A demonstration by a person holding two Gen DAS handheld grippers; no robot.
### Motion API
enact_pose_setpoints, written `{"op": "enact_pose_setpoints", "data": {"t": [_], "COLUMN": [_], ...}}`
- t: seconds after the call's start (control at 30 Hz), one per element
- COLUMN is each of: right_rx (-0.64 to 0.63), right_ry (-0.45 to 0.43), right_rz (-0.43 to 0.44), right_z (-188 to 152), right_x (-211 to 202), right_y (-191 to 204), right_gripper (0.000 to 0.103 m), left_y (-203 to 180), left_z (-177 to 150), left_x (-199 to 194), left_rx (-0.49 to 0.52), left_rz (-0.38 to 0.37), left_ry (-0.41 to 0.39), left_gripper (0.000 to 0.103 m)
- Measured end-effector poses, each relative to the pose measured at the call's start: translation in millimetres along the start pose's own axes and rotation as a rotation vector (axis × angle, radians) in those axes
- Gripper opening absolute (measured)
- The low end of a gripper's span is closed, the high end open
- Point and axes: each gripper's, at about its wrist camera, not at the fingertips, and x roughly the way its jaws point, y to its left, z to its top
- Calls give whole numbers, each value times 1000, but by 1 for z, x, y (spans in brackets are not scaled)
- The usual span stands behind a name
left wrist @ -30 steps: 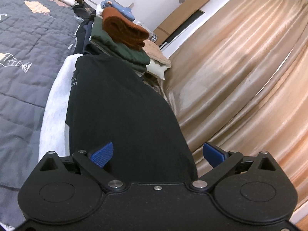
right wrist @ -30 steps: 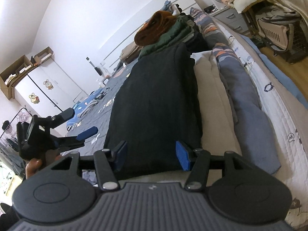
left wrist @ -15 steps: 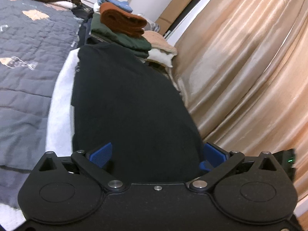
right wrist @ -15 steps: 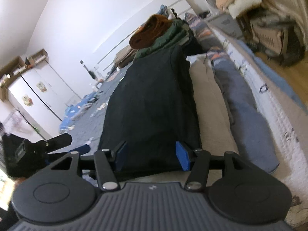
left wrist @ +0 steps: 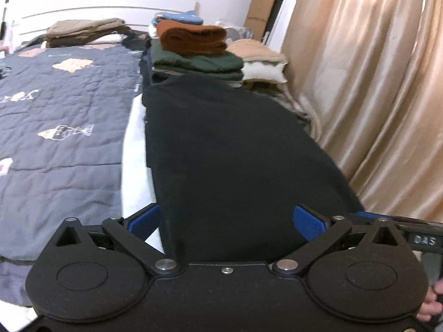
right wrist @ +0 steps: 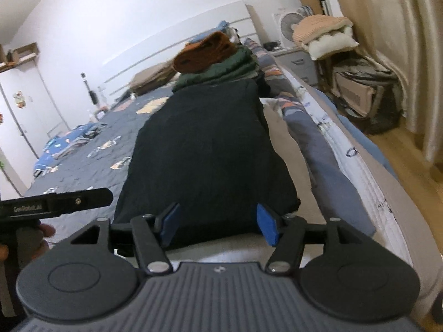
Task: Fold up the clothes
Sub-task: 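Withdraw both open grippers from the placed black shirt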
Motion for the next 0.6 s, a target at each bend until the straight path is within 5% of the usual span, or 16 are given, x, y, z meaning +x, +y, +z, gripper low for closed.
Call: {"op": "enact_pose_setpoints", "data": {"t": [0.33,0.6], "right_rx": [28,14], "right_ry": [31,96], "right_rz": [-40,-67], "right_z": [3,9], "right_x": [-16,-26], "right_y": [18,38], "right_gripper": [63,64], "left_y": [-9,-2], "left_z": [5,15], "left_x": [-9,-26], "left_rx": [54,5], "left_rz": [91,50], "left_ry": [-25,11], "left_gripper": [103,103]}}
